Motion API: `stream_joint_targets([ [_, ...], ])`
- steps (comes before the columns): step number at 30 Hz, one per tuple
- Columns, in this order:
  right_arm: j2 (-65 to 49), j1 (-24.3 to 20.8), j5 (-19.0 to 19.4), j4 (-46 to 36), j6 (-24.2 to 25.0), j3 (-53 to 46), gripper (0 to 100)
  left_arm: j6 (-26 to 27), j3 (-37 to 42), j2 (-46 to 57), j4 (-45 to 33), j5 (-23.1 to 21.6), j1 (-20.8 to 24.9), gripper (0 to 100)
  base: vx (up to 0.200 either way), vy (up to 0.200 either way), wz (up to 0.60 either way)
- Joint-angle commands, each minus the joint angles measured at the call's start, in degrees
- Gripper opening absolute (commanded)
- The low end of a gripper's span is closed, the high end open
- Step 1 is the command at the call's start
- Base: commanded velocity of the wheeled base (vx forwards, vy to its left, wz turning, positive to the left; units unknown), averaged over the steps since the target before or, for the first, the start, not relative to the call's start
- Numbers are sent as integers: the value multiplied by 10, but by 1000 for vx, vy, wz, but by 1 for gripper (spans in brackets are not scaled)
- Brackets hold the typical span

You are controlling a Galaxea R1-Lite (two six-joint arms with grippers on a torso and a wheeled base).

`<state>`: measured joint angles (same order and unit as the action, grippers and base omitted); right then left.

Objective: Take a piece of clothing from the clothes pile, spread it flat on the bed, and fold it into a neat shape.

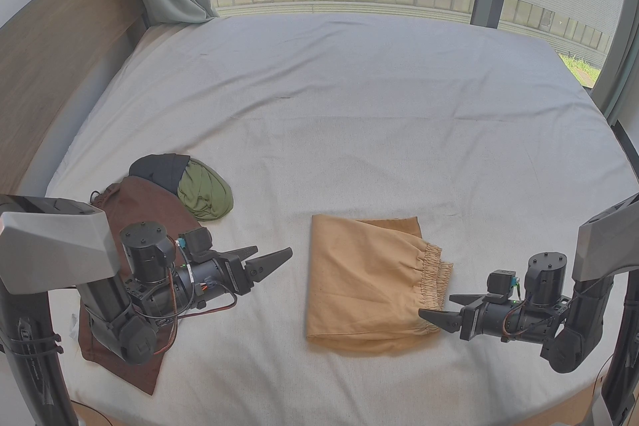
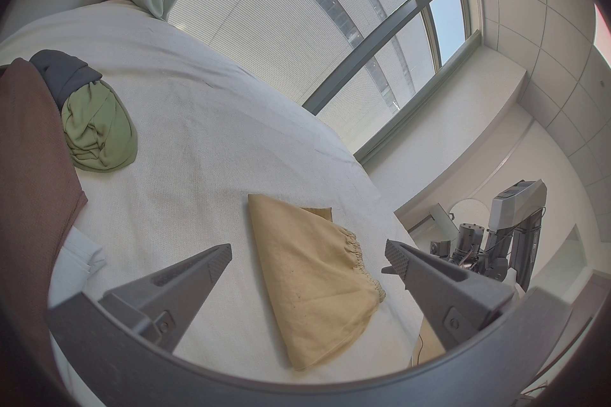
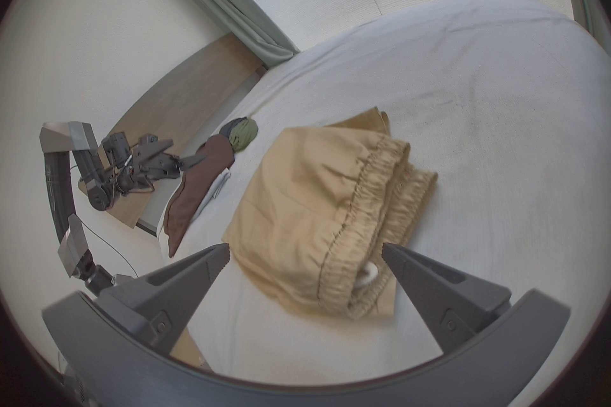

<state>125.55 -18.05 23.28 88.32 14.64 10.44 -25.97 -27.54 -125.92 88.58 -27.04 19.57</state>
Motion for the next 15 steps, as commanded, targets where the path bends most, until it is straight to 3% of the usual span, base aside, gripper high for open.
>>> stream_joint_targets([
  [1, 29, 7, 4, 0, -8, -28, 100, 0, 0, -2, 0, 1, 0, 100, 0, 0, 0],
  [15, 99, 11, 4, 1, -2, 3, 100, 0, 0, -2, 0, 1, 0, 100, 0, 0, 0],
])
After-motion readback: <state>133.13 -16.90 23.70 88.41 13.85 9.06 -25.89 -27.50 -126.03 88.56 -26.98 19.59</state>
